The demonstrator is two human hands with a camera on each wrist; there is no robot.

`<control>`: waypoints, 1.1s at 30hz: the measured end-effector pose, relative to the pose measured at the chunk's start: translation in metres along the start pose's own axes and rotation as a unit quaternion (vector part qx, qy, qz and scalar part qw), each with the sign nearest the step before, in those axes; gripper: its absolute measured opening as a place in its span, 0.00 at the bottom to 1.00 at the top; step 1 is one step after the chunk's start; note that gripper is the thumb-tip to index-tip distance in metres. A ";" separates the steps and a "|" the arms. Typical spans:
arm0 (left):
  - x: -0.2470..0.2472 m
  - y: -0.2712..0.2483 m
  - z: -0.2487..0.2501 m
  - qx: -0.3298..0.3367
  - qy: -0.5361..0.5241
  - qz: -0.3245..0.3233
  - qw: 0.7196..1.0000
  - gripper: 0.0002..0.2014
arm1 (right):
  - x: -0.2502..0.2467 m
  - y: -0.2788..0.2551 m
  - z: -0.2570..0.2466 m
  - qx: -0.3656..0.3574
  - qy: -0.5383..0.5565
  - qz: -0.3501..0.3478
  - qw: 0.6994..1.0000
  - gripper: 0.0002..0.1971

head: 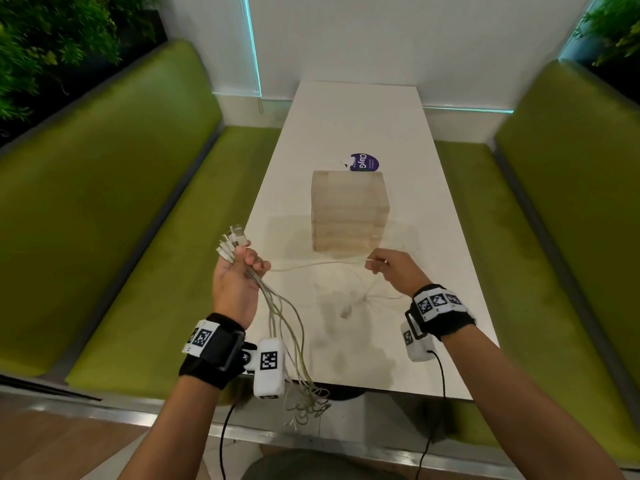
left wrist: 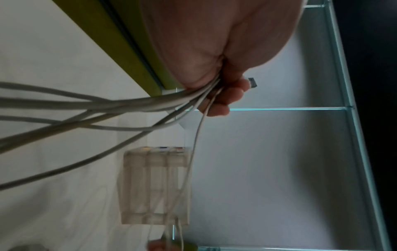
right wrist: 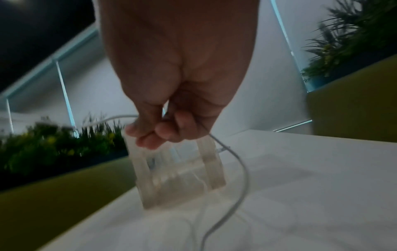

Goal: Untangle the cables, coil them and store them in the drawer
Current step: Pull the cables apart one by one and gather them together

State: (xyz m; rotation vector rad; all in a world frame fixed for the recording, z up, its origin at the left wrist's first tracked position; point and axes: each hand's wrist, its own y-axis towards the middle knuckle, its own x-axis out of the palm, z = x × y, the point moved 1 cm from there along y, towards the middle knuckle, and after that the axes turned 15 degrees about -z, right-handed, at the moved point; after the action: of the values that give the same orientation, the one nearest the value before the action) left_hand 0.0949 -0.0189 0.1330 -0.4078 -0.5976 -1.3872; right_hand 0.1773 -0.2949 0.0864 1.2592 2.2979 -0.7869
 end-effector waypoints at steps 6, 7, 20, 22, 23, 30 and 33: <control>-0.010 0.004 0.000 0.012 0.010 0.009 1.000 0.09 | -0.021 -0.019 -0.009 -0.011 -0.004 -0.029 1.000 0.05; -0.010 0.005 0.002 0.018 0.005 0.007 1.000 0.09 | -0.022 -0.020 -0.002 0.012 -0.037 -0.042 0.998 0.05; -0.033 0.005 0.032 0.070 -0.029 0.052 0.996 0.11 | -0.027 -0.031 0.060 0.131 -0.103 -0.012 0.986 0.09; -0.033 0.004 0.033 0.071 -0.025 0.052 0.996 0.11 | -0.029 -0.028 0.064 0.122 -0.113 0.001 0.986 0.09; -0.032 0.004 0.032 0.070 -0.022 0.051 0.996 0.11 | -0.029 -0.026 0.064 0.119 -0.112 0.011 0.986 0.09; -0.022 0.006 0.020 0.045 0.009 0.021 0.999 0.09 | -0.011 -0.037 0.020 0.049 -0.021 -0.088 0.995 0.05; -0.013 0.006 0.011 0.024 0.021 0.001 1.000 0.09 | 0.018 -0.051 -0.009 0.005 -0.022 -0.194 0.981 0.09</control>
State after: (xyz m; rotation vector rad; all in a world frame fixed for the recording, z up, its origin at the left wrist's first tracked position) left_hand 0.0982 -0.0012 0.1342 -0.3406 -0.5942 -1.3742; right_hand 0.1237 -0.2995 0.0971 0.7920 2.5407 -0.9413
